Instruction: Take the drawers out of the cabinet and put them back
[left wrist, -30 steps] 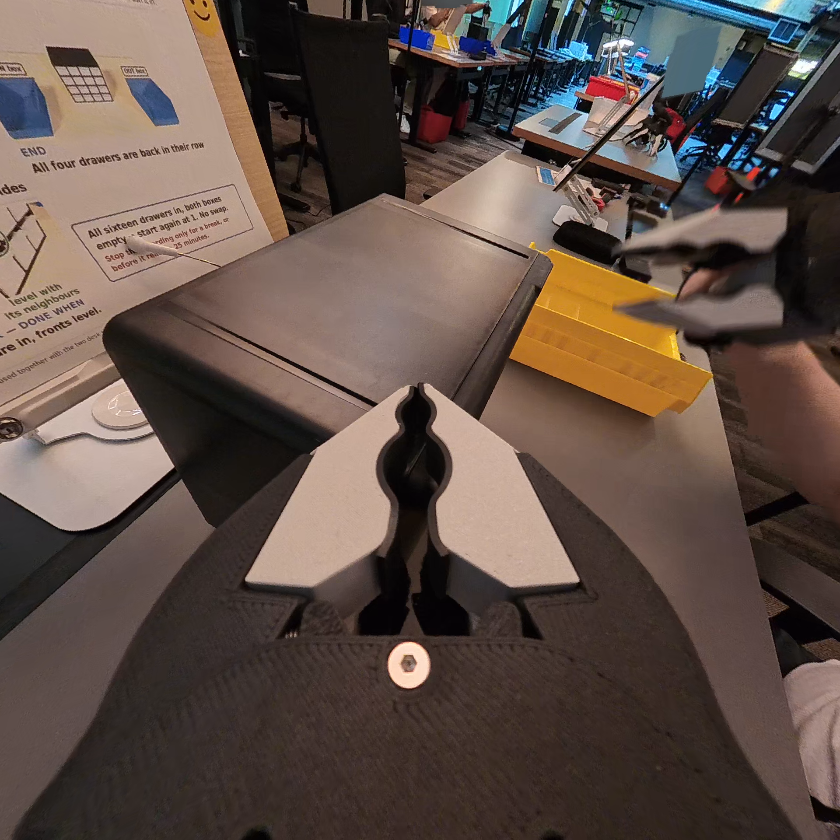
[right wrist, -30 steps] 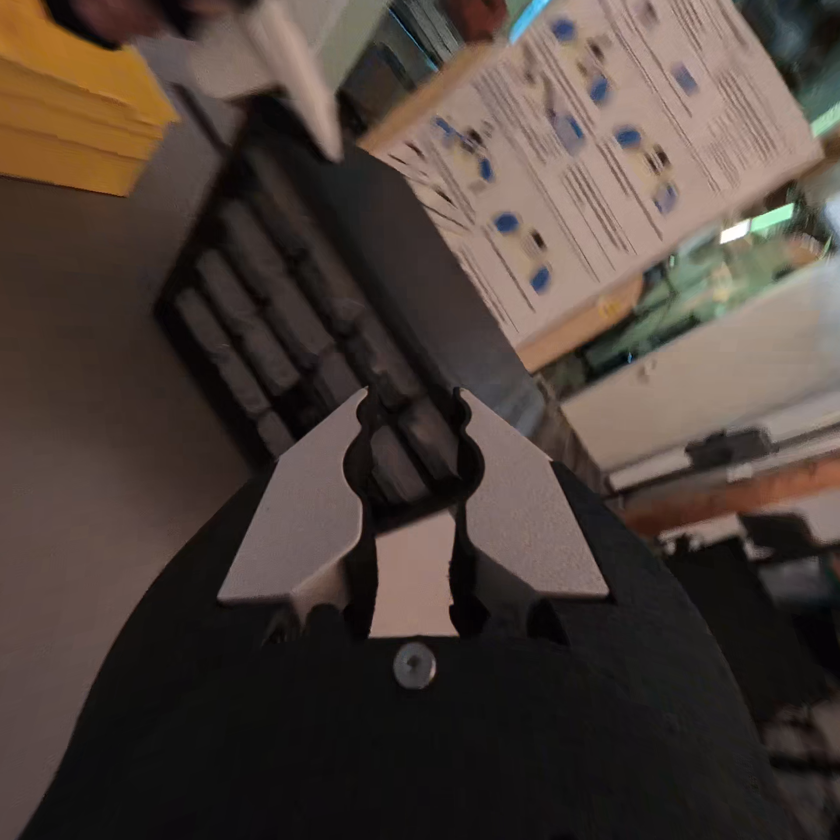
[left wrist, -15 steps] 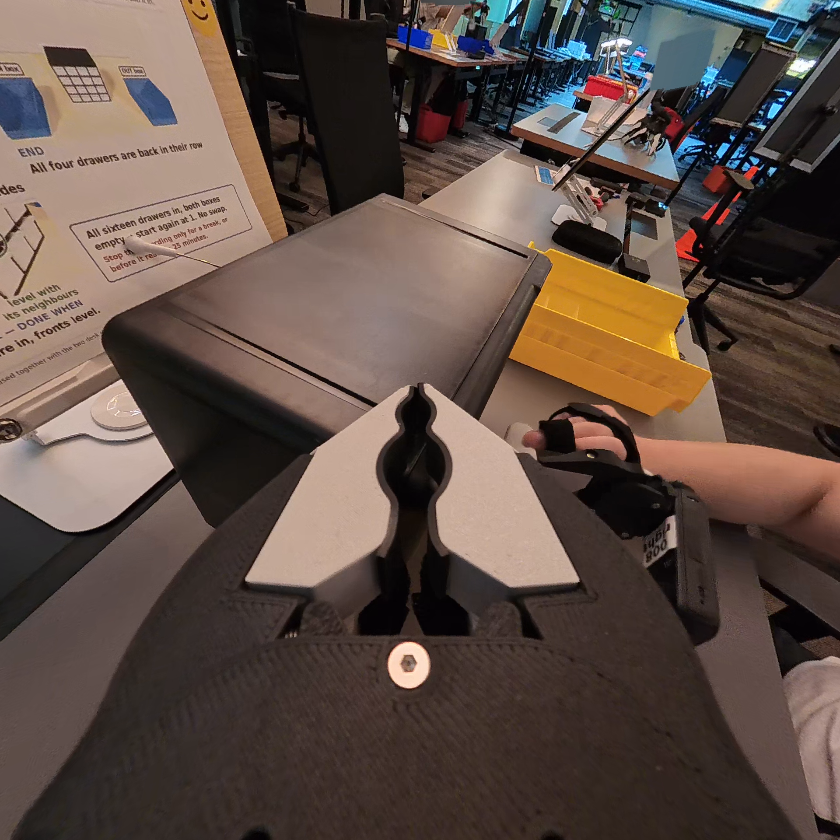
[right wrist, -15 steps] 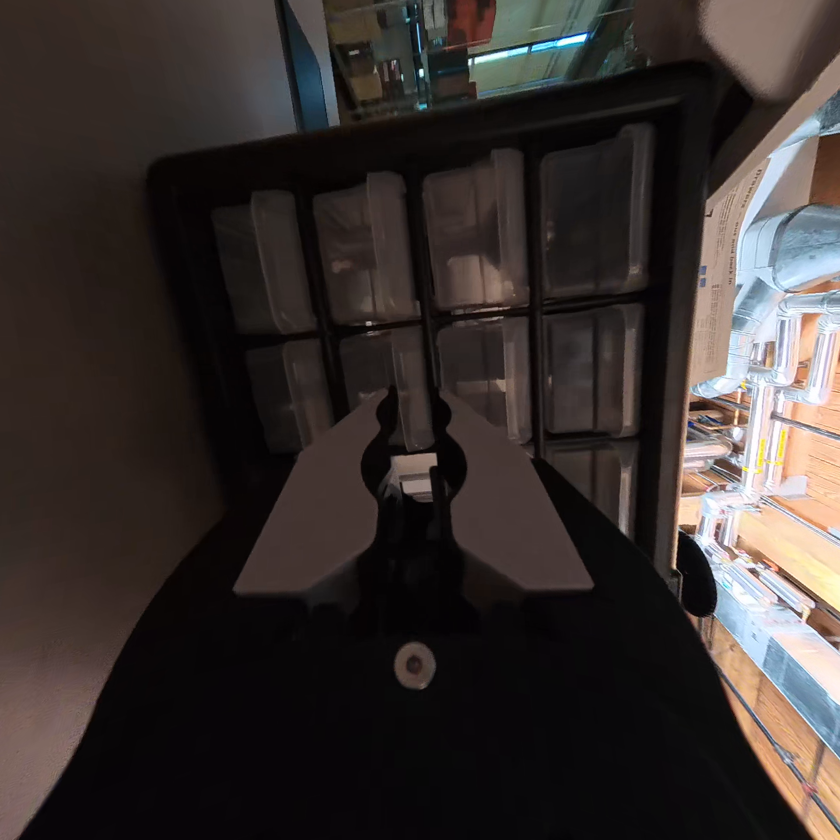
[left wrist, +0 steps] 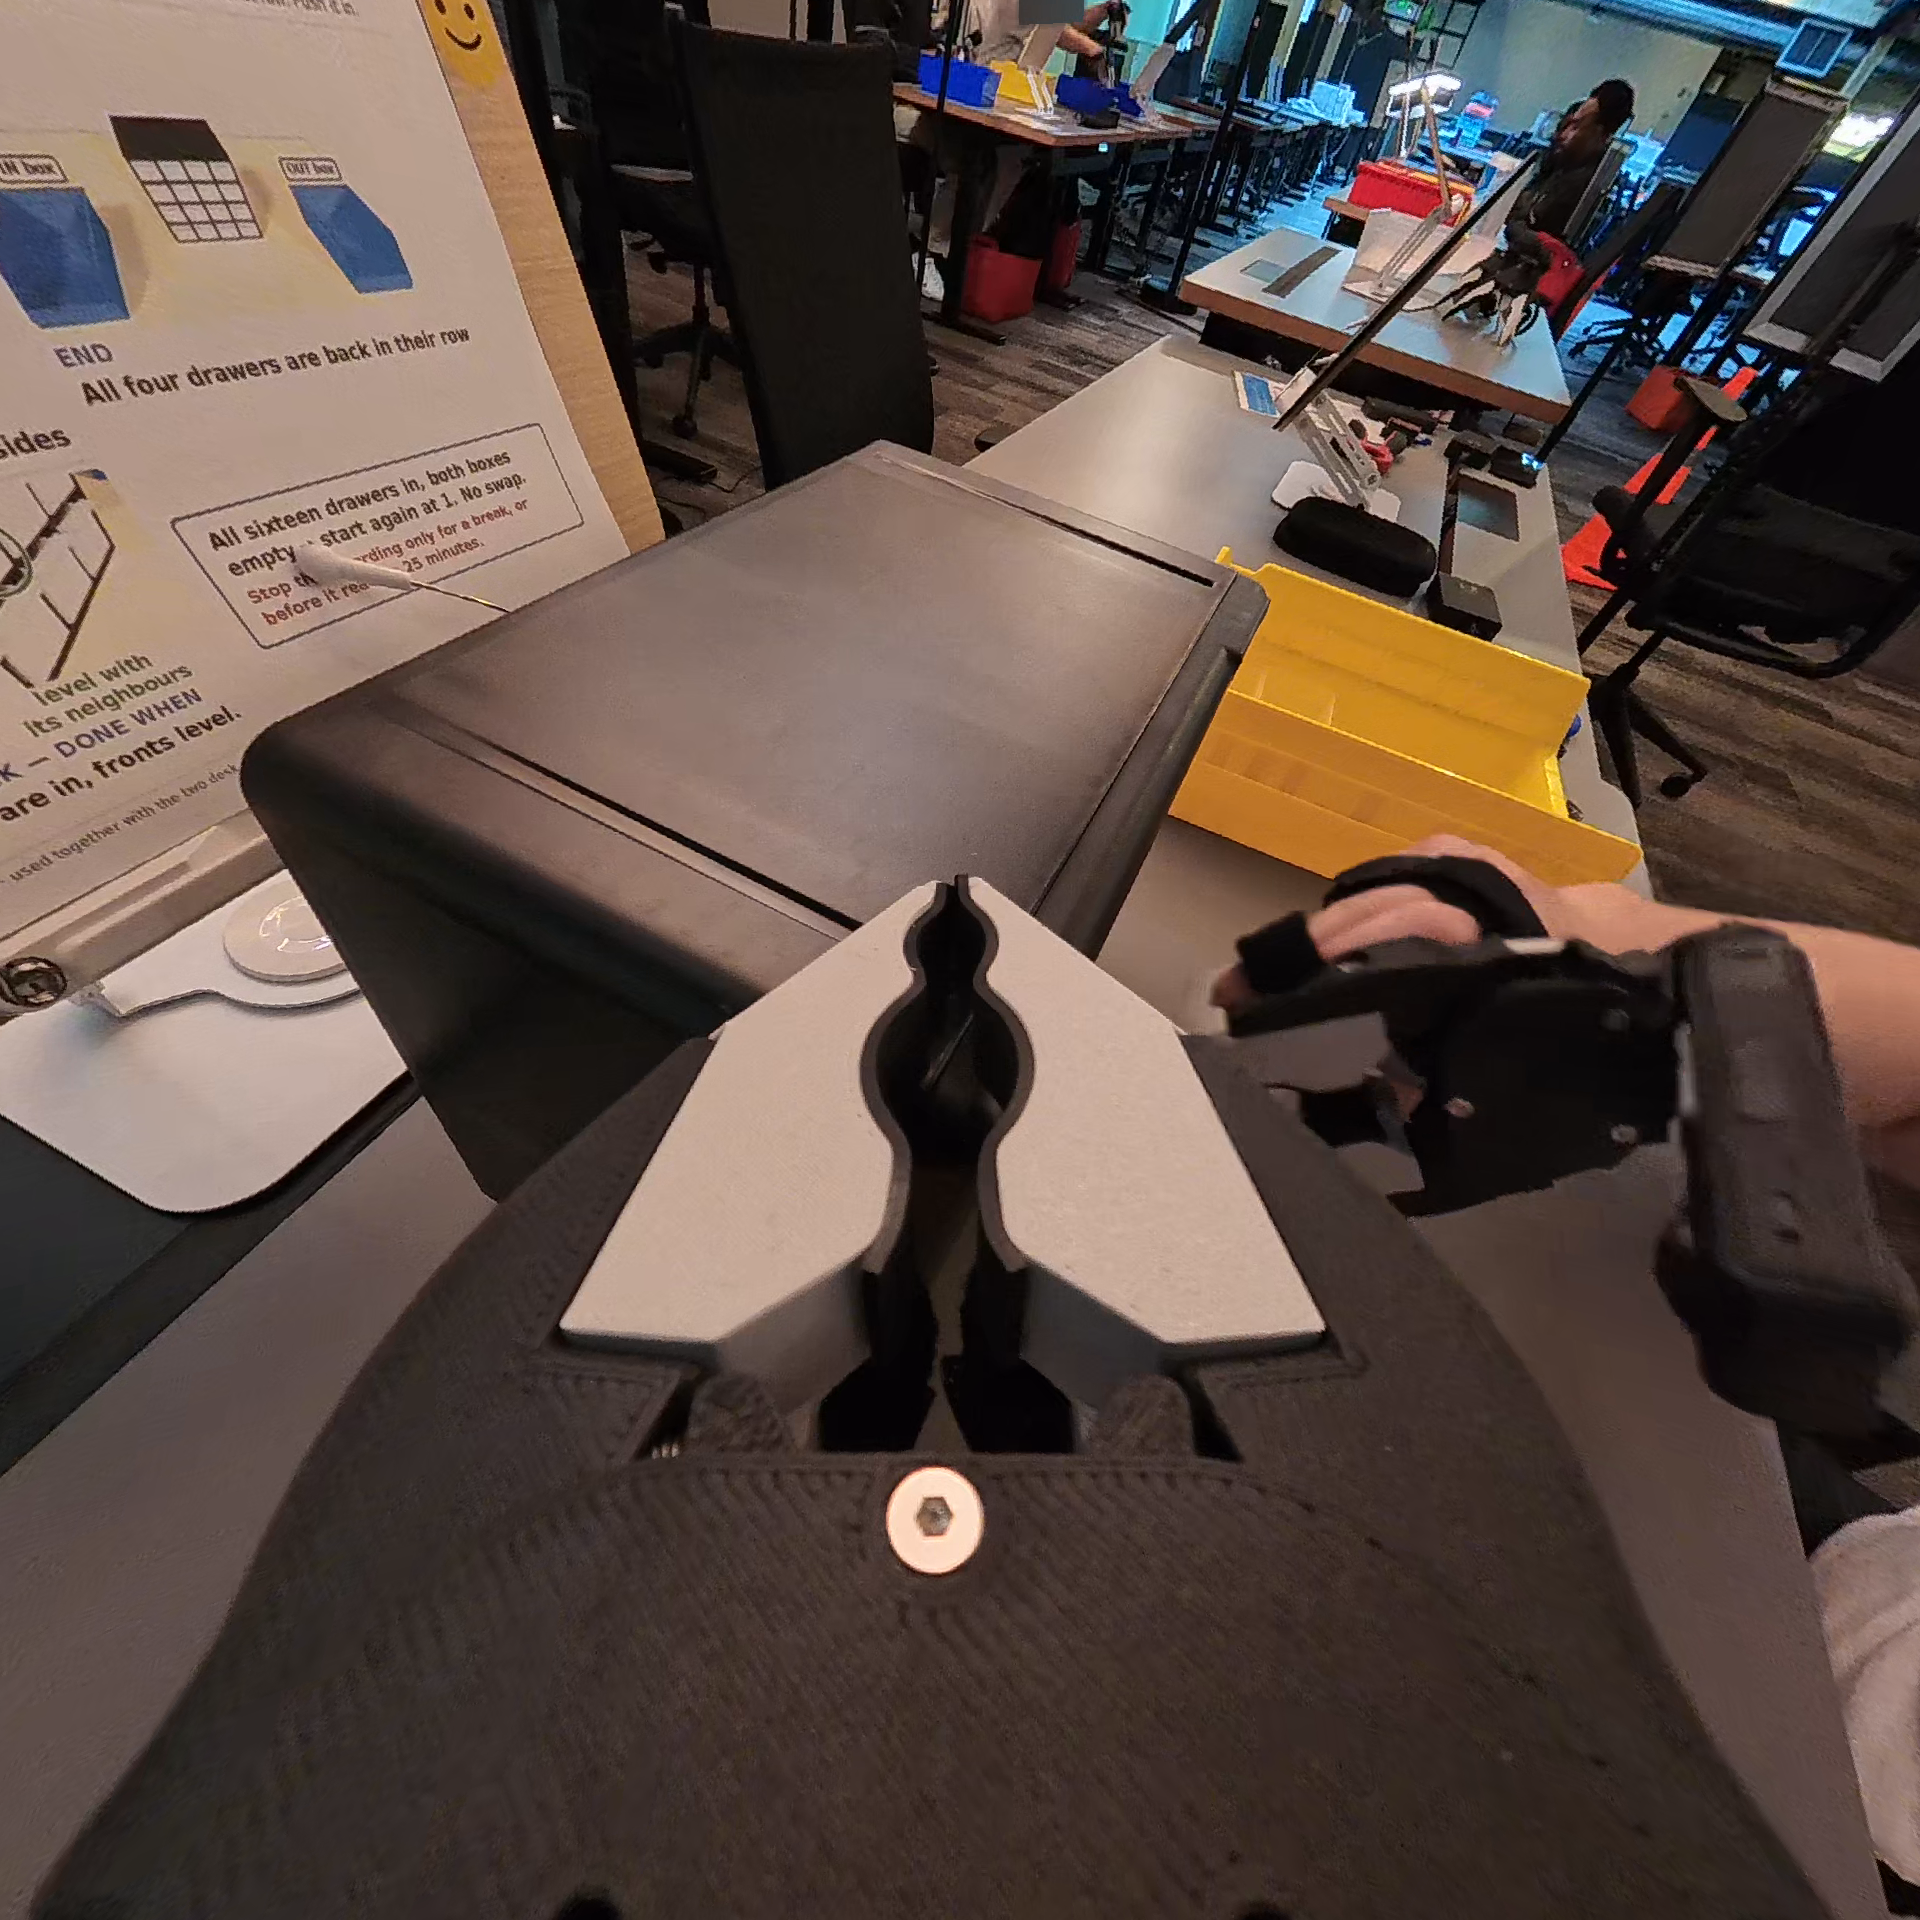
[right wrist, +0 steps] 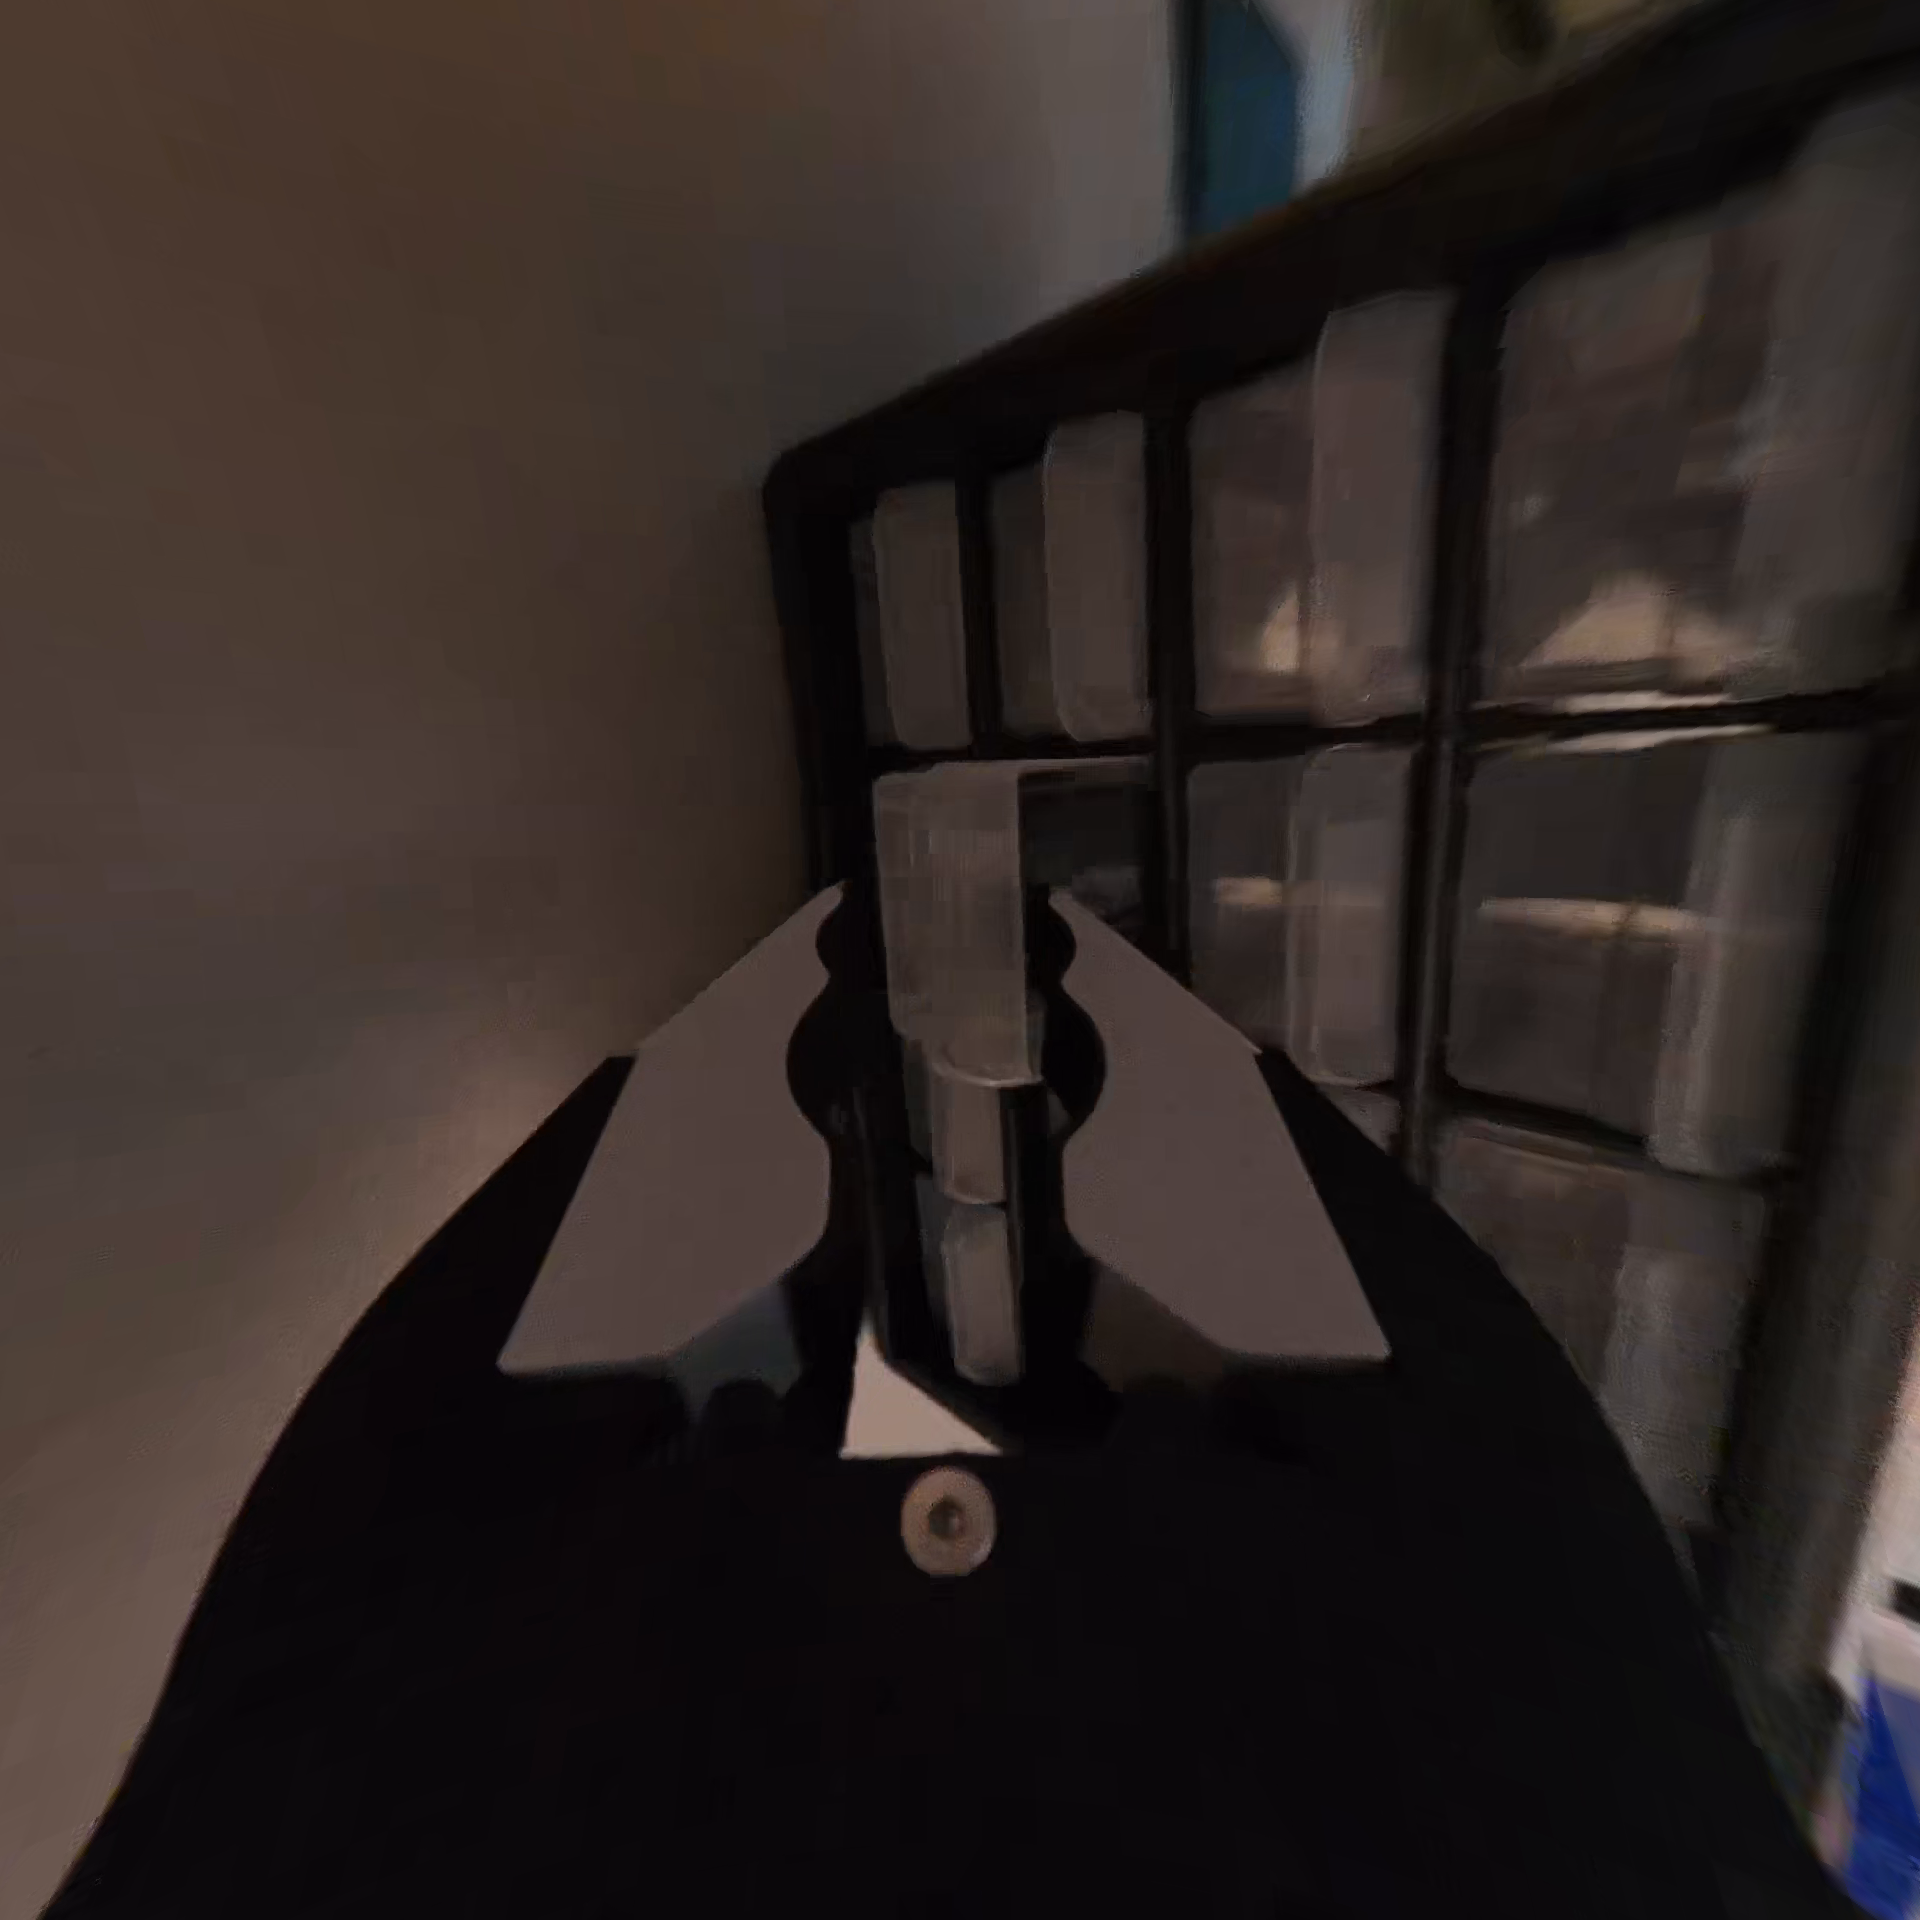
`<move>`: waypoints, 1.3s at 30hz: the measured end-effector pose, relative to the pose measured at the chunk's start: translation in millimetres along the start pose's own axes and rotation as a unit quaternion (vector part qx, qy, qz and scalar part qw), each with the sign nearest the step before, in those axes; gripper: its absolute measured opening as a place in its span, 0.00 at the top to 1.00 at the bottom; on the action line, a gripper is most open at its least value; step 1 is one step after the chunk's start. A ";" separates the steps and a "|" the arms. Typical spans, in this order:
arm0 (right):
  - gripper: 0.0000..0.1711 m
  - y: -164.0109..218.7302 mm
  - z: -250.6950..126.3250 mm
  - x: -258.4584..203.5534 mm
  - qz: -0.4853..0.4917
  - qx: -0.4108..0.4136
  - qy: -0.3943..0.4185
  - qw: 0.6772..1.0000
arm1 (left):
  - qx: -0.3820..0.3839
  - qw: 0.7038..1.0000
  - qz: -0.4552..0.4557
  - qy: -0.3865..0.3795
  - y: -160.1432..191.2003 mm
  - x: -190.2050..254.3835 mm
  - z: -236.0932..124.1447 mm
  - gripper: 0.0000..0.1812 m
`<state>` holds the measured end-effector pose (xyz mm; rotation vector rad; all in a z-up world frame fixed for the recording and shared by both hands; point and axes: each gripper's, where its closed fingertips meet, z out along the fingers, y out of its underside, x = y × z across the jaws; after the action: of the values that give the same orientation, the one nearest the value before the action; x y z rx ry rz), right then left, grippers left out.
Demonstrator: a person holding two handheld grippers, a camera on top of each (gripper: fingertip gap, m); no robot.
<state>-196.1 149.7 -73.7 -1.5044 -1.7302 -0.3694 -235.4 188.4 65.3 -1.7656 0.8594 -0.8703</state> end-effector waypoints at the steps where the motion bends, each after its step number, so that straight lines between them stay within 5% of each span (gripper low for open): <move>1: 0.86 3.1 3.1 -4.1 0.014 -0.015 -0.040 0.999 | 0.000 1.000 0.001 0.000 0.1 0.1 -0.1 1.00; 10: 0.93 -4.5 -44.0 -53.6 0.091 -0.017 -0.288 0.953 | 0.000 1.000 0.001 0.001 0.2 0.1 0.2 1.00; 22: 0.93 -14.1 -122.7 -82.2 0.165 0.024 -0.373 0.913 | 0.000 1.000 0.003 -0.001 0.3 0.0 0.2 1.00; 26: 0.93 64.5 -195.8 -4.6 0.283 -0.030 -0.171 0.943 | 0.000 1.000 0.002 0.000 0.2 0.0 0.2 1.00; 30: 0.94 182.6 -250.4 31.8 0.508 -0.073 -0.058 0.856 | 0.002 1.000 0.001 0.003 0.1 0.0 -0.1 1.00; 33: 0.94 263.4 -242.1 -0.7 0.566 -0.156 -0.035 0.809 | 0.005 1.000 -0.002 0.007 0.0 -0.2 -0.3 1.00; 39: 0.94 324.9 -193.8 -73.7 0.607 -0.237 -0.075 0.755 | 0.003 1.000 -0.002 0.004 0.0 -0.3 -0.3 1.00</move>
<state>175.7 49.7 -91.6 -2.7124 -0.4230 0.0395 -235.8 188.5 65.3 -1.7593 0.8578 -0.8822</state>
